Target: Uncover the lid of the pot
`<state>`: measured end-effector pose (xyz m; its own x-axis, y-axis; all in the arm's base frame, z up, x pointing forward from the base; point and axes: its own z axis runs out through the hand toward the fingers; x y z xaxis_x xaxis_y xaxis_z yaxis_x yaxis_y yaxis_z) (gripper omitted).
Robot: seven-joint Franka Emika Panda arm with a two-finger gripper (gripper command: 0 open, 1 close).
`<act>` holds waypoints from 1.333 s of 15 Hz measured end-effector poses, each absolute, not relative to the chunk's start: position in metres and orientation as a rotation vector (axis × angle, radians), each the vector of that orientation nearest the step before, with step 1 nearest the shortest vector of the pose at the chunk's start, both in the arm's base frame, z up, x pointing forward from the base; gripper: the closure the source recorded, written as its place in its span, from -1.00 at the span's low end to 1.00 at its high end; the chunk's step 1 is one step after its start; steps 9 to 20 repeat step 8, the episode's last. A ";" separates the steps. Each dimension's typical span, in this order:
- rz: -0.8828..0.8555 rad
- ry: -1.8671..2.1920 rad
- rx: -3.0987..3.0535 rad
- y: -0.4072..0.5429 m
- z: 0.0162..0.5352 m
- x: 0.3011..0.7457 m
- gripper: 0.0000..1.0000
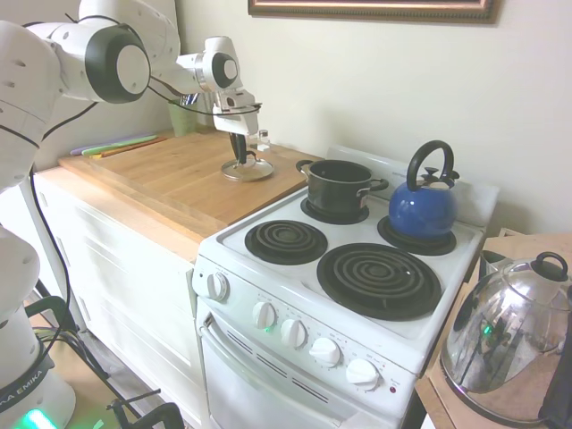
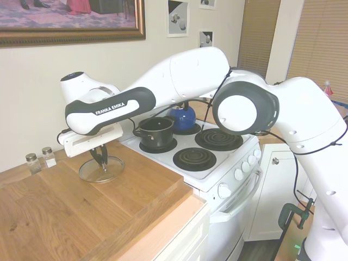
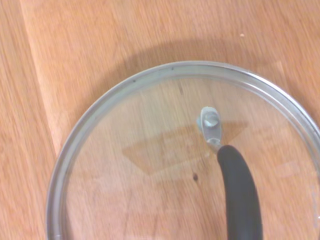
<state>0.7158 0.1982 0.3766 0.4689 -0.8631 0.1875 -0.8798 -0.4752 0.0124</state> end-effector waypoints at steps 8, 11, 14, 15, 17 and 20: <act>0.215 -1.624 2.655 0.178 0.408 0.725 -1.00; 0.215 -1.624 2.655 0.178 0.408 0.725 -1.00; 0.215 -1.624 2.655 0.178 0.408 0.725 -1.00; 0.215 -1.624 2.655 0.178 0.408 0.725 -1.00; 0.215 -1.624 2.655 0.178 0.408 0.725 -1.00; 0.215 -1.624 2.655 0.178 0.408 0.725 -1.00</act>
